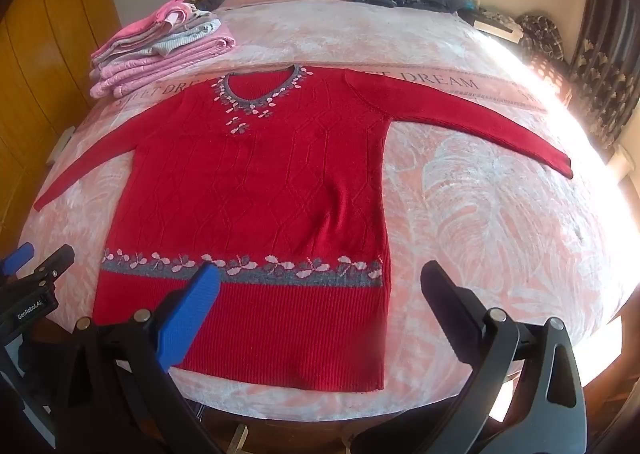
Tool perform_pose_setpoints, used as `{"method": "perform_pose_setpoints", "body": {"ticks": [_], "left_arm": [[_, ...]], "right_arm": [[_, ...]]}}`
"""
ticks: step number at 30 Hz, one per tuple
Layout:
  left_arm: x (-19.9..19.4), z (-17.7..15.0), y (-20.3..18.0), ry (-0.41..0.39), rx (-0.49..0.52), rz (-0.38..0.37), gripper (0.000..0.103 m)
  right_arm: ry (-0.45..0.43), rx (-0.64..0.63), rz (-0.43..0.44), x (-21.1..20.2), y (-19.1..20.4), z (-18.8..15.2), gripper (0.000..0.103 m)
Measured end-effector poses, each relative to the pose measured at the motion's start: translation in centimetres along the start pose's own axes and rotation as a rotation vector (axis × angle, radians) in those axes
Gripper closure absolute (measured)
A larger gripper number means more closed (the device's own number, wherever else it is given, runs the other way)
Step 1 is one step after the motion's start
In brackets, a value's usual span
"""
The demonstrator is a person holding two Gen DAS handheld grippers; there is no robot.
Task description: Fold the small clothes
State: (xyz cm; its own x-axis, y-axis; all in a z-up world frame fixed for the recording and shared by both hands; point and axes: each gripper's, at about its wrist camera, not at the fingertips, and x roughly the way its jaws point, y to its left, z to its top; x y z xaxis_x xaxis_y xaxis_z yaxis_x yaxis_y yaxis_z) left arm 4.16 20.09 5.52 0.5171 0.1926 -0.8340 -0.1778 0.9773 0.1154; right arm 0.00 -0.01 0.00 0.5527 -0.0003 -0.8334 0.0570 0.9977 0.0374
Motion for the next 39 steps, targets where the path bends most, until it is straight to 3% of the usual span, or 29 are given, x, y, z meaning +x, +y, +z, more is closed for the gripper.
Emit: {"method": "perform_pose_setpoints", "body": {"ticks": [39], "left_arm": [[-0.27, -0.04, 0.09, -0.012, -0.006, 0.001, 0.004]], "right_arm": [[-0.025, 0.004, -0.01, -0.16, -0.2, 0.17, 0.003]]}}
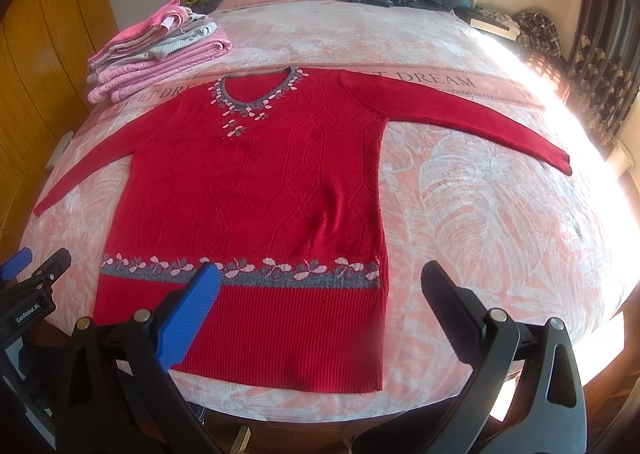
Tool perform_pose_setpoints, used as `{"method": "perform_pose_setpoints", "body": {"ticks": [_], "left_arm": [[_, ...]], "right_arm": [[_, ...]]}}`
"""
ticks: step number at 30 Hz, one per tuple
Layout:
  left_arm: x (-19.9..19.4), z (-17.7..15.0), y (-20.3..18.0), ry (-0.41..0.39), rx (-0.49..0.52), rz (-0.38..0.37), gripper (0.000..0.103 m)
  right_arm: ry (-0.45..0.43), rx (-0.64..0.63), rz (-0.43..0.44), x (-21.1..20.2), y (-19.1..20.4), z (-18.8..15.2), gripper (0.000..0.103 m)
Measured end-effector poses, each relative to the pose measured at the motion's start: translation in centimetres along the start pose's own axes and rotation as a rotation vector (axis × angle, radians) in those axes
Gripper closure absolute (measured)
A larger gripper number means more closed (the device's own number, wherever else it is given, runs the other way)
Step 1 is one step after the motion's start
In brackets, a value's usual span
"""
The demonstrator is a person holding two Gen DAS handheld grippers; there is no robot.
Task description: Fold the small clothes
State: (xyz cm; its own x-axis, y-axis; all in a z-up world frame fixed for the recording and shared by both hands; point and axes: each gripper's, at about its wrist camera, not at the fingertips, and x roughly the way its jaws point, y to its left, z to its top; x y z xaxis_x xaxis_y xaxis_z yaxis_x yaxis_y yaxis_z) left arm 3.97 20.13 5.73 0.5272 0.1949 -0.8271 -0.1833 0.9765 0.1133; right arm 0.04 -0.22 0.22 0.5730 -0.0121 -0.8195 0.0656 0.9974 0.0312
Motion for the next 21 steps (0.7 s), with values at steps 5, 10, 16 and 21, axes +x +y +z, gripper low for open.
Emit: {"method": "perform_pose_setpoints", "body": {"ticks": [5, 10, 16, 21], "left_arm": [[0.0, 0.0, 0.0, 0.0, 0.001, 0.0, 0.004], [0.0, 0.0, 0.0, 0.0, 0.002, 0.001, 0.004], [0.1, 0.0, -0.1, 0.003, 0.001, 0.001, 0.004], [0.7, 1.1, -0.9, 0.005, 0.015, 0.011, 0.004]], "right_arm": [[0.011, 0.004, 0.003, 0.1, -0.1, 0.0, 0.003], [0.012, 0.008, 0.002, 0.1, -0.2, 0.0, 0.003], [0.029, 0.015, 0.003, 0.3, -0.4, 0.0, 0.003], [0.067, 0.056, -0.007, 1.2, -2.6, 1.3, 0.003]]}}
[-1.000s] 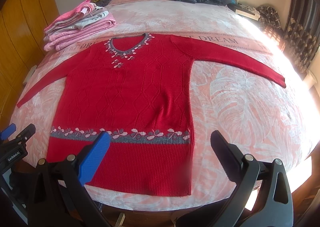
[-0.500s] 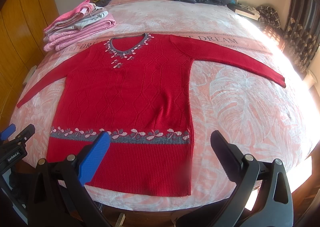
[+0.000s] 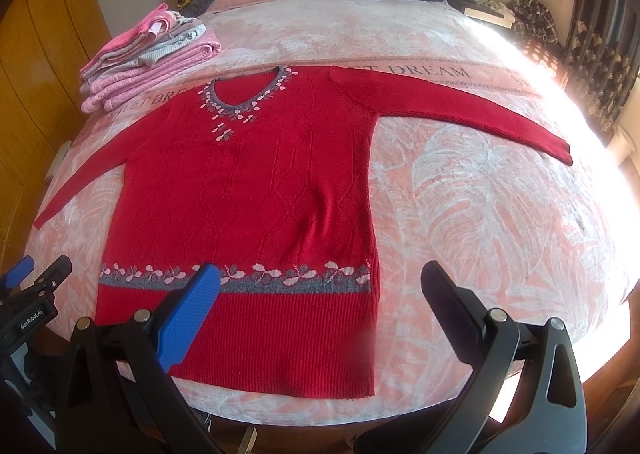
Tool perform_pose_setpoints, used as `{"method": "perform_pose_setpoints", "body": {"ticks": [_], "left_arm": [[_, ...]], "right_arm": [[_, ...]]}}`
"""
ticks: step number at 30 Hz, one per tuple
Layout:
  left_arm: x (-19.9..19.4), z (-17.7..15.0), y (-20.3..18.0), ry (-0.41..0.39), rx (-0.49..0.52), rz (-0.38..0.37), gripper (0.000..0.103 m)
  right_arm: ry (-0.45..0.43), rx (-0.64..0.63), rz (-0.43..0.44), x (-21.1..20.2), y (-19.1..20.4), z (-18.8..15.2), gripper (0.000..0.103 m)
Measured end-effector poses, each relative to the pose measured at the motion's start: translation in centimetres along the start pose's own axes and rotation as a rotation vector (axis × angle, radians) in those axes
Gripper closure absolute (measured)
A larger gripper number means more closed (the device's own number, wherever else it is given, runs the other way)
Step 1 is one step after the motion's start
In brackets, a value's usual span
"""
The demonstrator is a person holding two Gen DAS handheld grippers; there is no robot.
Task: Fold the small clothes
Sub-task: 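Move the right tool to the sweater's sleeve cuff and grasp it, then carry the sleeve with the right tool across the sweater body and release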
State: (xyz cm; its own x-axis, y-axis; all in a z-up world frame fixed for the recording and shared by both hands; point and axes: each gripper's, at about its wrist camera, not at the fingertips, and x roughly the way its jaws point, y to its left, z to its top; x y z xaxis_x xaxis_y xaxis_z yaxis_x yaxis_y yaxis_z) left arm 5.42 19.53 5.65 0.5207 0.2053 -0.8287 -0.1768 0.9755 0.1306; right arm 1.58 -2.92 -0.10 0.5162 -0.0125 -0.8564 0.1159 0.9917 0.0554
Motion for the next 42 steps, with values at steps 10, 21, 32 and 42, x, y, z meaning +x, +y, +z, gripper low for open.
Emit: {"method": "perform_pose_setpoints", "body": {"ticks": [10, 21, 32, 42], "left_arm": [[5.3, 8.0, -4.4, 0.064, 0.019, -0.064, 0.004], [12.3, 14.9, -9.9, 0.01, 0.024, -0.117, 0.004], [18.6, 18.0, -12.3, 0.019, -0.044, -0.108, 0.004], [19.4, 17.8, -13.4, 0.026, -0.02, -0.072, 0.004]], "right_arm": [[-0.026, 0.312, -0.127, 3.1, -17.4, 9.5, 0.003], [0.124, 0.6, -0.2, 13.1, -39.8, 12.7, 0.003], [0.142, 0.738, -0.145, 19.3, -49.5, 12.7, 0.012], [0.127, 0.561, -0.161, 20.9, -48.1, 14.1, 0.091]]}}
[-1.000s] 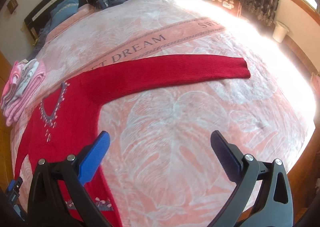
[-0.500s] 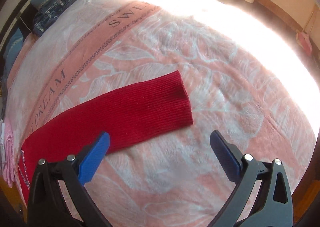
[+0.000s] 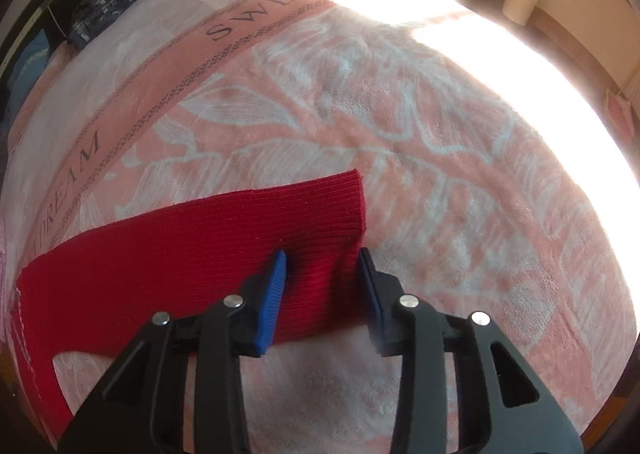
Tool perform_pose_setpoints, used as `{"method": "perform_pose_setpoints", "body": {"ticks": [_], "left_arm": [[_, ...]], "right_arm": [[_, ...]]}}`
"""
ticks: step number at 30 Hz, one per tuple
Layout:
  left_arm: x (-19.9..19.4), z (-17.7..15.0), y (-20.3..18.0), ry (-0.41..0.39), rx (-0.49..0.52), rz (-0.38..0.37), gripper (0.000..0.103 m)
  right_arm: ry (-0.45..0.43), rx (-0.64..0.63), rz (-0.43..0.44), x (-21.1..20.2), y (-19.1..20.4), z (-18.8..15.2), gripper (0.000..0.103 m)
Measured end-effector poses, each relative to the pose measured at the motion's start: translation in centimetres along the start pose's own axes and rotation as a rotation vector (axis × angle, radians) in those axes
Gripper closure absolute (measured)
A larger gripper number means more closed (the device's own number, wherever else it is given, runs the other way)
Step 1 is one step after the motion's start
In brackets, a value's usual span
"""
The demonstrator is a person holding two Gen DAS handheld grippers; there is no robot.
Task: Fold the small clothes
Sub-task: 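Carry the sleeve with the right tool across the sweater body and release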
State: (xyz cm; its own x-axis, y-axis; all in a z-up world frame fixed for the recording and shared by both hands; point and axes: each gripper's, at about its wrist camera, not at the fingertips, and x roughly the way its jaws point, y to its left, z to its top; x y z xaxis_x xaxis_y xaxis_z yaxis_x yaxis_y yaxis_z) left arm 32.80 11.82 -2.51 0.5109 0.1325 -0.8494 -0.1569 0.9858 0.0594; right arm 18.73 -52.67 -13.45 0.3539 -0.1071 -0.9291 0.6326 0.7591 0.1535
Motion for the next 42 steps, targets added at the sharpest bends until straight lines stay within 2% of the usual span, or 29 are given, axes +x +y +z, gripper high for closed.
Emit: {"method": "perform_pose_setpoints", "body": {"ticks": [2, 5, 9, 17, 24, 28, 32, 37, 38, 41, 42], "left_arm": [[-0.3, 0.0, -0.2, -0.015, 0.018, 0.003, 0.004], [-0.6, 0.0, 0.1, -0.019, 0.024, -0.003, 0.004], [-0.8, 0.4, 1.4, -0.021, 0.0, 0.006, 0.004], [-0.2, 1.2, 5.9, -0.014, -0.069, 0.055, 0.004], [0.6, 1.4, 10.3, -0.005, -0.118, 0.085, 0.004], [0.6, 1.3, 12.1, -0.002, -0.135, 0.071, 0.004], [0.7, 0.9, 13.3, 0.003, -0.135, 0.054, 0.004], [1.3, 0.3, 14.4, 0.022, -0.139, 0.042, 0.004], [1.5, 0.2, 14.5, 0.028, -0.139, 0.039, 0.004], [2.0, -0.1, 14.4, 0.041, -0.133, 0.029, 0.004], [2.1, -0.1, 14.2, 0.043, -0.129, 0.023, 0.004]], "right_arm": [[-0.009, 0.026, 0.079, -0.5, 0.0, 0.1, 0.093], [-0.035, 0.006, 0.113, -2.0, 1.0, 0.1, 0.093], [-0.062, -0.075, 0.212, -5.1, 5.0, 0.2, 0.094], [-0.043, -0.354, 0.386, -9.0, 21.3, -3.1, 0.094], [0.046, -0.539, 0.569, -10.0, 37.4, -8.9, 0.094], [0.089, -0.646, 0.667, -11.0, 45.8, -12.9, 0.094], [0.127, -0.74, 0.704, -11.1, 52.6, -17.0, 0.094], [0.194, -0.805, 0.657, -8.1, 58.1, -21.5, 0.093], [0.215, -0.807, 0.651, -7.3, 58.5, -22.1, 0.087], [0.277, -0.8, 0.671, -6.3, 58.7, -22.9, 0.08], [0.274, -0.792, 0.685, -6.6, 58.4, -22.7, 0.072]]}}
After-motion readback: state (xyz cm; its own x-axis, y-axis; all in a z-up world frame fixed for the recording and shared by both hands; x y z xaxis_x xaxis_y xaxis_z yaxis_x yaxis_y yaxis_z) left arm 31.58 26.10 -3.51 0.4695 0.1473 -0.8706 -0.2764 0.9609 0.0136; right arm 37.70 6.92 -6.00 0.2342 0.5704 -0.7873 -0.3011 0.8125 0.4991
